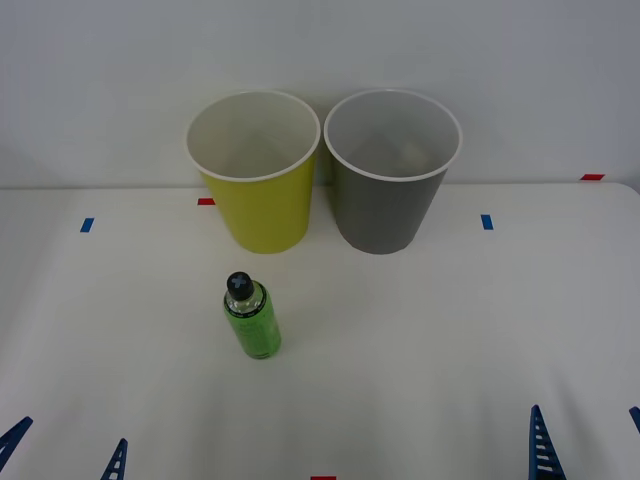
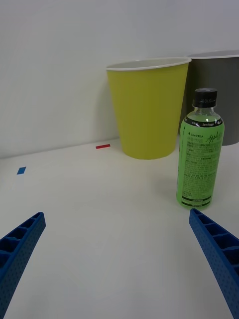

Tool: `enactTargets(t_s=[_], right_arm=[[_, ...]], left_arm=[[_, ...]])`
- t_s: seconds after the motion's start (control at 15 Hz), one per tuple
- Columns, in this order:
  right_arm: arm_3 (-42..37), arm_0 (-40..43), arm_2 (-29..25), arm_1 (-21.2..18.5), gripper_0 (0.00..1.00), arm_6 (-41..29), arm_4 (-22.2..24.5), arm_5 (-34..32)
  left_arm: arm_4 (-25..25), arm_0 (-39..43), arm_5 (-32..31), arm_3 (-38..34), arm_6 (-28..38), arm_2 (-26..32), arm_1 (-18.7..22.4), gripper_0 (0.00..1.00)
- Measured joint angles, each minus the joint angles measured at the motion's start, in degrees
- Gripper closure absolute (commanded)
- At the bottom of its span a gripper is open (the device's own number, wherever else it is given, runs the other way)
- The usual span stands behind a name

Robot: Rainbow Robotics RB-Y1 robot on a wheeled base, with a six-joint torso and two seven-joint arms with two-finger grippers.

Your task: Put cans in the gray bin and PET bottles in the light green bin.

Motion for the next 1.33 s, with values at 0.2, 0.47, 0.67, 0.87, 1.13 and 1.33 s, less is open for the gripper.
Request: enactTargets(t_s=[0.2,0.47,0.67,0.87,1.13,1.33], right_arm=[[0.0,0.0,0.0,0.0,0.00,0.0,0.0,0.0],[0.0,0.0,0.0,0.0,0.00,0.0,0.0,0.0],[0.0,0.0,0.0,0.0,0.00,0.0,0.0,0.0],[0.0,0.0,0.0,0.0,0.00,0.0,0.0,0.0],[0.0,0.0,0.0,0.0,0.00,0.0,0.0,0.0],[0.0,0.0,0.0,0.0,0.01,0.0,0.0,0.0]], left_arm=[[0.0,0.0,0.0,0.0,0.0,0.0,0.0,0.00],[0.0,0.0,0.0,0.0,0.0,0.0,0.0,0.00],[0.0,0.0,0.0,0.0,0.0,0.0,0.0,0.00],[0.0,0.0,0.0,0.0,0.0,0.0,0.0,0.00],[0.0,0.0,0.0,0.0,0.0,0.0,0.0,0.00],[0.0,0.0,0.0,0.0,0.0,0.0,0.0,0.00]])
